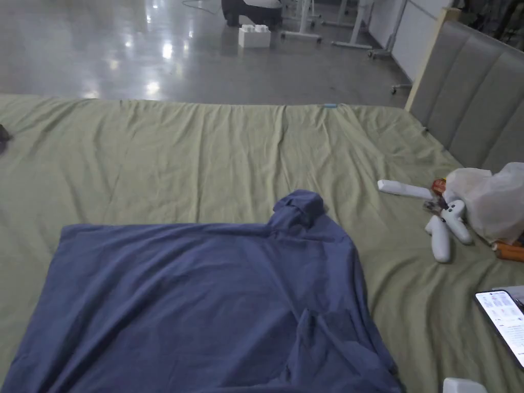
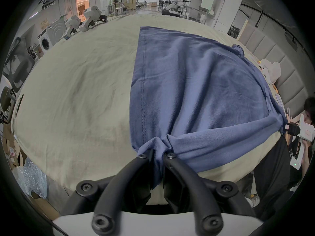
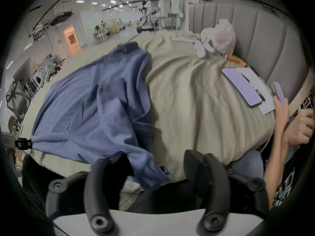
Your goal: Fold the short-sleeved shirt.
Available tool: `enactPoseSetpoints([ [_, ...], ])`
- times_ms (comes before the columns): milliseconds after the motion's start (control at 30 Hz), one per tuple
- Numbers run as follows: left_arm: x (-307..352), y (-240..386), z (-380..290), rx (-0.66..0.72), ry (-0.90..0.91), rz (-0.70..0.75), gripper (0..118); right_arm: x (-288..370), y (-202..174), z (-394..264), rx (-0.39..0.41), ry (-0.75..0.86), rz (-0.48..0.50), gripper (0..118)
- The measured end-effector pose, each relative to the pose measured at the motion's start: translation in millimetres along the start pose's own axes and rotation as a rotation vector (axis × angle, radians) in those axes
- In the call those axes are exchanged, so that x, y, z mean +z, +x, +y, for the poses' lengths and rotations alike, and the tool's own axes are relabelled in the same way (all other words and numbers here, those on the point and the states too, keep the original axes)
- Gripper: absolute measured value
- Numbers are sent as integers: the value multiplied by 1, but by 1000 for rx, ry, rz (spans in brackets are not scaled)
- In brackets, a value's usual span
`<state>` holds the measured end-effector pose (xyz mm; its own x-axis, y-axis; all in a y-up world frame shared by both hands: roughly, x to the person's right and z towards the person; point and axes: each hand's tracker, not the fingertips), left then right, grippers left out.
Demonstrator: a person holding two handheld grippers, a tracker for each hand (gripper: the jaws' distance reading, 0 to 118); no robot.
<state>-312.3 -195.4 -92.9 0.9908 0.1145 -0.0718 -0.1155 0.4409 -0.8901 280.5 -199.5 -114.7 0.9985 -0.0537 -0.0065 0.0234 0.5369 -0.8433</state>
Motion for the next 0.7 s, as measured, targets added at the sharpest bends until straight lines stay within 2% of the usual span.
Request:
enactPoseSetpoints([
  [100,3,0,0,8,2,-7,11,1,0,4,-34,15,131,12],
  [133,4,1,-1,11,5,-8,10,5,-3,6,-52,26,144,8],
  [167,8,1,-2,6,14,-17,4,8,-6,8,-32,34,113,7],
  [233,18,2,-1,-33,59,-18,3,19,-12,16,19,97,82,7],
  [333,32,-10,19,21,157,-64,3,32,-13,48,-16,203,147,7],
  [433,41,-17,61,63,246,-100,3,19,-18,93,8,239,119,6],
  [700,-7,-25,181,104,268,-104,3,-50,-30,196,-66,226,81,6],
])
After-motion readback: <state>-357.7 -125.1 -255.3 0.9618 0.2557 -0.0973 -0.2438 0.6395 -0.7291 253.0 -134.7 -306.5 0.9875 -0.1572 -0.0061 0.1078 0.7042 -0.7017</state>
